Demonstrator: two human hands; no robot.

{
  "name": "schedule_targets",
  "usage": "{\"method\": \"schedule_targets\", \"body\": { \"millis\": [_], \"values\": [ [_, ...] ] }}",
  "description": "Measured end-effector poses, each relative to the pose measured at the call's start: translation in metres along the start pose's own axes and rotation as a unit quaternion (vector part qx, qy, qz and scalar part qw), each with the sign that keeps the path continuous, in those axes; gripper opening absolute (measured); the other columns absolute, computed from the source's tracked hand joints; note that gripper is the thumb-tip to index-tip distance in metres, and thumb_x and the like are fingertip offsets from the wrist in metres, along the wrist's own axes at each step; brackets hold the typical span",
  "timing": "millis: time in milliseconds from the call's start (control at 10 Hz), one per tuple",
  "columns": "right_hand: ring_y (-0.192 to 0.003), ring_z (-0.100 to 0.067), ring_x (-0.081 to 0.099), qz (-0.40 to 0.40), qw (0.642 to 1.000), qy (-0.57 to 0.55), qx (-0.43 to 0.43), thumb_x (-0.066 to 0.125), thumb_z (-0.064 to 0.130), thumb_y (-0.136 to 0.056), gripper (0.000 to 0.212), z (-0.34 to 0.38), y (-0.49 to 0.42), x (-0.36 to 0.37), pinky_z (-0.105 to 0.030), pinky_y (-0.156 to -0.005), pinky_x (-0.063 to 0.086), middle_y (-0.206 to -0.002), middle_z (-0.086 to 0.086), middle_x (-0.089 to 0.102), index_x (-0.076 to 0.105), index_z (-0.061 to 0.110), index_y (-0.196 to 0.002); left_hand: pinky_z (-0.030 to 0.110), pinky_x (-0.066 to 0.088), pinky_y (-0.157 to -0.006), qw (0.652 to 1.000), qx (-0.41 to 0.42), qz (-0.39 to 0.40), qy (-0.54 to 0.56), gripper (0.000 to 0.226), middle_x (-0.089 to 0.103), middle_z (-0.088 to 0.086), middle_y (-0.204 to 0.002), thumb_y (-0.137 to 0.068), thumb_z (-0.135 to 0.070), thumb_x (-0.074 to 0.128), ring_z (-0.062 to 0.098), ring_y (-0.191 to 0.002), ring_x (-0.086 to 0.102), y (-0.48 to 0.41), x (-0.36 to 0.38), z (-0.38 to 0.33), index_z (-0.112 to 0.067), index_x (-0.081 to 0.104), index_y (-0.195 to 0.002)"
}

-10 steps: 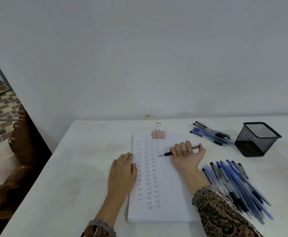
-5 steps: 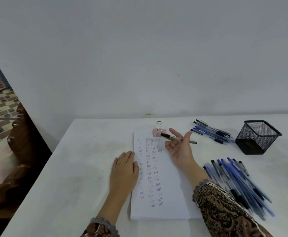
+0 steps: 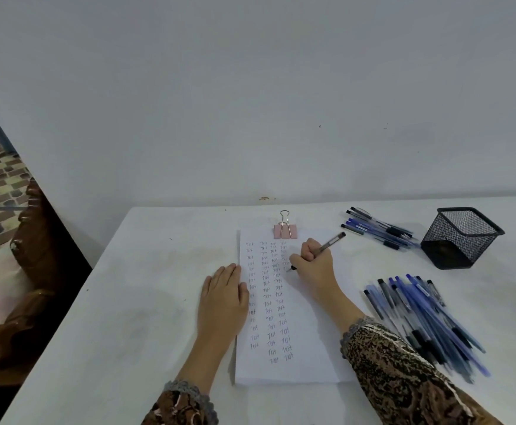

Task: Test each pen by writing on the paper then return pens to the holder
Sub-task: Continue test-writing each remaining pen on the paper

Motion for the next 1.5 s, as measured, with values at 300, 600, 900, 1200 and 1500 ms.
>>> {"method": "schedule_targets", "body": {
  "millis": [300,600,900,1200,1500],
  "values": [
    [-0.044,-0.001,0.024,0.010,0.999,0.046,-0.010,0.051,-0.018,-0.071,0.048,0.0063,0.0055,0.0034,-0.011,-0.047,0.024,-0.060,0.004,0.025,0.024,0.018,-0.054,0.029,0.004,-0.117,1.000,-0.001,0.001,0.003,0.046,0.027,-0.005,-0.152,-0.099,-0.028,0.027,0.010,-0.142,0.017,0.0009,-0.0004,0.0001,-0.018,0.027,-0.145],
    [-0.046,-0.003,0.021,-0.005,0.998,0.053,-0.017,0.052,-0.016,-0.070,0.056,0.0023,0.0017,0.0003,-0.021,-0.055,0.020,-0.050,0.015,0.023,0.022,0.026,-0.048,0.028,0.003,-0.117,1.000,-0.003,0.004,0.014,0.046,0.027,-0.006,-0.152,-0.100,-0.028,0.028,0.009,-0.142,0.016,0.0011,-0.0023,-0.0009,-0.018,0.028,-0.145],
    [-0.048,-0.004,0.021,-0.021,0.998,0.052,-0.029,0.053,-0.017,-0.069,0.058,0.0006,0.0004,0.0001,-0.023,-0.057,0.020,-0.057,0.007,0.023,0.022,0.026,-0.046,0.028,0.003,-0.117,1.000,-0.003,0.007,0.016,0.046,0.027,-0.005,-0.152,-0.100,-0.027,0.028,0.010,-0.142,0.017,0.0013,-0.0027,-0.0011,-0.017,0.028,-0.144],
    [-0.050,-0.004,0.021,-0.036,0.997,0.055,-0.041,0.053,-0.018,-0.069,0.055,0.0005,0.0003,-0.0017,-0.021,-0.057,0.021,-0.056,0.007,0.023,0.020,0.022,-0.048,0.028,0.003,-0.117,1.000,-0.006,0.005,0.012,0.046,0.027,-0.005,-0.152,-0.100,-0.027,0.028,0.009,-0.142,0.017,0.0010,-0.0023,-0.0007,-0.018,0.028,-0.145],
    [-0.048,-0.004,0.022,-0.049,0.996,0.068,-0.036,0.051,-0.017,-0.069,0.052,0.0010,-0.0001,-0.0037,-0.020,-0.055,0.020,-0.056,0.007,0.022,0.020,0.021,-0.050,0.029,0.007,-0.118,1.000,-0.003,0.001,0.013,0.045,0.030,-0.004,-0.151,-0.099,-0.026,0.030,0.010,-0.141,0.020,0.0006,-0.0014,-0.0008,-0.017,0.031,-0.143]
  ]
}}
Point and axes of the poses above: each hand's wrist, its own y-axis away from the middle knuckle, its own x-axis out of the palm, z = x × y, the point moved 1 cm from there along -y, towards the middle knuckle
